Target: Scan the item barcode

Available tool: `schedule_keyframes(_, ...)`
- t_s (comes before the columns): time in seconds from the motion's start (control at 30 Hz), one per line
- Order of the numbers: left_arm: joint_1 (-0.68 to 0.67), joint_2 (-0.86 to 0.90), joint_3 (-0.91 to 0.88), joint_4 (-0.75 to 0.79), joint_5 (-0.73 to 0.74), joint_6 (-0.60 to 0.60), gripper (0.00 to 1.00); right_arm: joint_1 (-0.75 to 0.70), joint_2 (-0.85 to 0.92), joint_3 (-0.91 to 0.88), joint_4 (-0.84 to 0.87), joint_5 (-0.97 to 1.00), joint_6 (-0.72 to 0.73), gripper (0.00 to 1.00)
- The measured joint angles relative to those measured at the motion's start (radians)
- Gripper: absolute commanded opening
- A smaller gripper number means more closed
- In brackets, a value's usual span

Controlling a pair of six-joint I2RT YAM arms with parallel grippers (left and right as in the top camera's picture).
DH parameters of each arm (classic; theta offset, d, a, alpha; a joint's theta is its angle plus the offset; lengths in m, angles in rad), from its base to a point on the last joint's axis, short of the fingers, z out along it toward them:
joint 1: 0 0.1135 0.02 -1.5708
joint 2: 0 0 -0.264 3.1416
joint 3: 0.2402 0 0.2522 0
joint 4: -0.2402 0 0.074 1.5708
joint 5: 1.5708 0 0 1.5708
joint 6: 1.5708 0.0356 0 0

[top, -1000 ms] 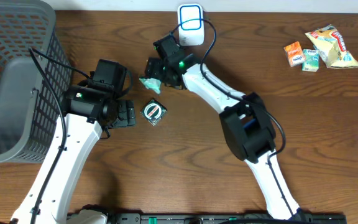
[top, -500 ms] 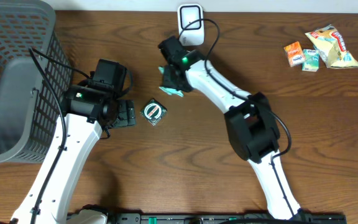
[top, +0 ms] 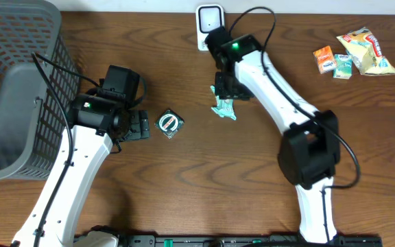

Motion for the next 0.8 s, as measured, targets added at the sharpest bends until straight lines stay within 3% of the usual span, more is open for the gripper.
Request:
schedule_keyframes(0.03, 0.0, 0.0, 0.0, 0.0, 0.0, 0.0, 0.98, 0.002, -0.013, 0.0, 0.003, 0.005, -0.014, 0.28)
schedule_keyframes(0.1, 0.0, 0.0, 0.0, 0.0, 0.0, 0.0, 0.98, 0.008, -0.026, 0.0, 0.014, 0.015, -0.047, 0.03)
schedule_keyframes(0.13, 0.0, 0.0, 0.0, 0.0, 0.0, 0.0, 0.98, 0.012, -0.027, 0.0, 0.021, 0.019, -0.057, 0.01)
schedule_keyframes(0.6, 0.0, 0.0, 0.0, 0.0, 0.0, 0.0, 0.98, 0.01, 0.003, -0.027, 0.09, -0.037, -0.092, 0.01)
schedule_keyframes(0.8, 0.0, 0.0, 0.0, 0.0, 0.0, 0.0, 0.98, 0.011, 0.014, -0.156, 0.193, -0.068, -0.094, 0.01)
